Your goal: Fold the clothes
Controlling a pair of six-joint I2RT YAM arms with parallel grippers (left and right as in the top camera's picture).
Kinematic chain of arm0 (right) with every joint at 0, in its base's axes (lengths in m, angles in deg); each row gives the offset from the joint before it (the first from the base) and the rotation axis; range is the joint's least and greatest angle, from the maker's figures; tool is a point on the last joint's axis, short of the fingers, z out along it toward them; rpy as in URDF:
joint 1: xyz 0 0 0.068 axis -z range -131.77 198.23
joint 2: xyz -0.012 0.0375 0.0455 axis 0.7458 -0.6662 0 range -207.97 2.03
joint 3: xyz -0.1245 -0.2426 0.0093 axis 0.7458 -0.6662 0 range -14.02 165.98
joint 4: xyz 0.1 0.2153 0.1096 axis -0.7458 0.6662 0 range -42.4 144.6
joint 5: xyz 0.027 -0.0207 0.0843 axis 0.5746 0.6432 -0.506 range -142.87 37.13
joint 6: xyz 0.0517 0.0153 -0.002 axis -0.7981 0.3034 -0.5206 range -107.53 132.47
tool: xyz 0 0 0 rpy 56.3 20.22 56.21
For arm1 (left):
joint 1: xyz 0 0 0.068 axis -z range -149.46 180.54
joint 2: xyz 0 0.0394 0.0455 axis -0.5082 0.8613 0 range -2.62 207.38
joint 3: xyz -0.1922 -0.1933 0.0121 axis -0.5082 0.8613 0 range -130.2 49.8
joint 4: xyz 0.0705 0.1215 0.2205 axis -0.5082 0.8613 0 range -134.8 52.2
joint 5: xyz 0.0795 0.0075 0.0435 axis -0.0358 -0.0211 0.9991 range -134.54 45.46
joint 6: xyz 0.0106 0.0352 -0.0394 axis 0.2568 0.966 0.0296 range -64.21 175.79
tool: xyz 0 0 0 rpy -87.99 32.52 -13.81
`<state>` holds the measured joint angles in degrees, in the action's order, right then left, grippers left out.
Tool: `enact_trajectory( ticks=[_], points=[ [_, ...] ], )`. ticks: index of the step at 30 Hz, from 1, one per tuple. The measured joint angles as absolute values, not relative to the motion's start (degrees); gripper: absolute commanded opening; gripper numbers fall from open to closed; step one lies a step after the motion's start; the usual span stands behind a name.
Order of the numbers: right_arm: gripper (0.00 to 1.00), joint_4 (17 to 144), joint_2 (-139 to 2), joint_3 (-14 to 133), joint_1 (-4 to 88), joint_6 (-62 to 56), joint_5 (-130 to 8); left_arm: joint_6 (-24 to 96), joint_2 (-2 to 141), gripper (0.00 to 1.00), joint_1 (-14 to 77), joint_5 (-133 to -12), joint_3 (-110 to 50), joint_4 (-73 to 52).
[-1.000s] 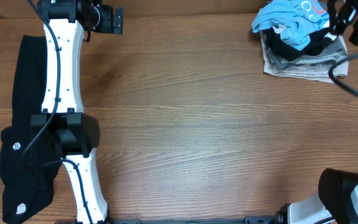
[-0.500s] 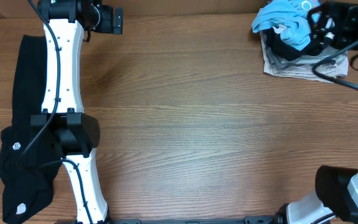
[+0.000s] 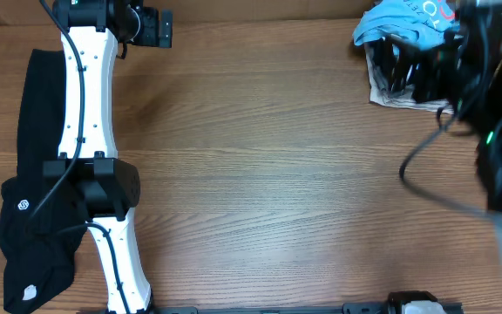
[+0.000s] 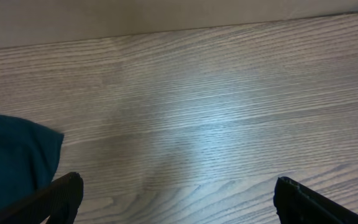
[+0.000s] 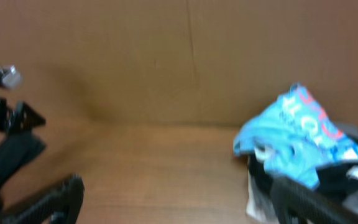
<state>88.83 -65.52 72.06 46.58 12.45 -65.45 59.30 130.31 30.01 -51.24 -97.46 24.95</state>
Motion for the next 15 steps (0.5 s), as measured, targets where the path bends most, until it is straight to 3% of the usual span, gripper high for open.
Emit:
enact_trajectory(
  ticks=[12, 15],
  points=[
    [1.0, 46.7, -27.8, 9.7, 46.6, 7.3, -65.4, 59.3, 130.3, 1.0, 30.0, -51.2, -97.5, 25.0],
    [1.0, 42.4, -21.0, 1.0, 46.6, 6.4, -65.2, 59.3, 130.3, 1.0, 30.0, -51.2, -97.5, 25.0]
  ],
)
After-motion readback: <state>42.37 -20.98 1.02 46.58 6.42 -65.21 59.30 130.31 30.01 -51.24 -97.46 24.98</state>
